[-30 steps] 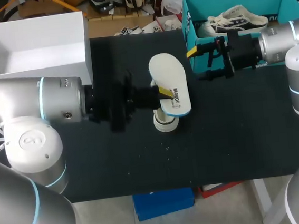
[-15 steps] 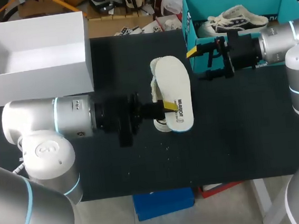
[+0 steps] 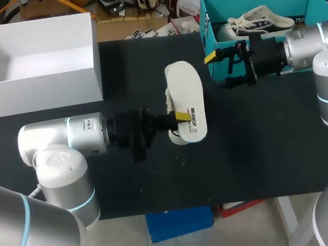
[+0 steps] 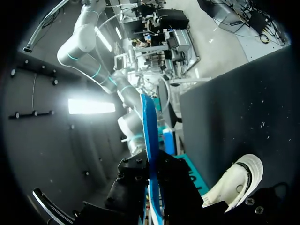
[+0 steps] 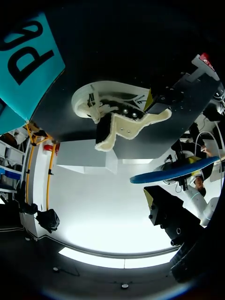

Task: Take the shoe out of the shoebox, open the shoe tongue, remove and reinsert the insole, then place the shoe into the shoebox

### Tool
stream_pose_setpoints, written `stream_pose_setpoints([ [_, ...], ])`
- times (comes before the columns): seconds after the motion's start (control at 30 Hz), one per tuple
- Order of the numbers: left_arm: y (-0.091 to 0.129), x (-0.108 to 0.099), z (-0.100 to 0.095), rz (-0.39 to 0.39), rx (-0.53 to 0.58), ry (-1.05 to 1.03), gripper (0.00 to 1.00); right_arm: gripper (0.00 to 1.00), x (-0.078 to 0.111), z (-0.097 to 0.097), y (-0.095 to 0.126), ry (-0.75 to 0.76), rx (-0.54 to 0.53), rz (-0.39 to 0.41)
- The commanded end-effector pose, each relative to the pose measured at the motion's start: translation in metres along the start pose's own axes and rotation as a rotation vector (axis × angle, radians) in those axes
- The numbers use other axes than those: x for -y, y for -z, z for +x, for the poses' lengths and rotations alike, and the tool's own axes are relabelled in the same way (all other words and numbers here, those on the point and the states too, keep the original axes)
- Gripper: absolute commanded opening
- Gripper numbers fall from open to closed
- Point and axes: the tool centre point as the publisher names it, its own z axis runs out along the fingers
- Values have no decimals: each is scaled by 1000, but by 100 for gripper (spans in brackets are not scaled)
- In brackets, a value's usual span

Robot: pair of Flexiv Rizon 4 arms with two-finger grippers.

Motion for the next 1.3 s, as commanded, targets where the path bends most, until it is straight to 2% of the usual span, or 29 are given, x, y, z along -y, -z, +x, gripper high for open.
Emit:
stream_pose_setpoints([
  [0.03,-5,-15,14,15,22,-3,0,100,0,0,-2,0,1,-3],
  [0.3,-9,-41,35,15,-8,6,0,100,0,0,-2,0,1,-3],
  [0.63,-6,-69,39,9,-45,-7,0,100,0,0,-2,0,1,-3],
  [0.93,-6,-69,39,9,-45,-7,0,100,0,0,-2,0,1,-3],
  [1.2,-6,-69,39,9,-45,-7,0,100,5,2,-20,89,-107,64],
  [1.3,-6,-69,39,9,-45,-7,0,100,8,1,-27,87,-115,75],
])
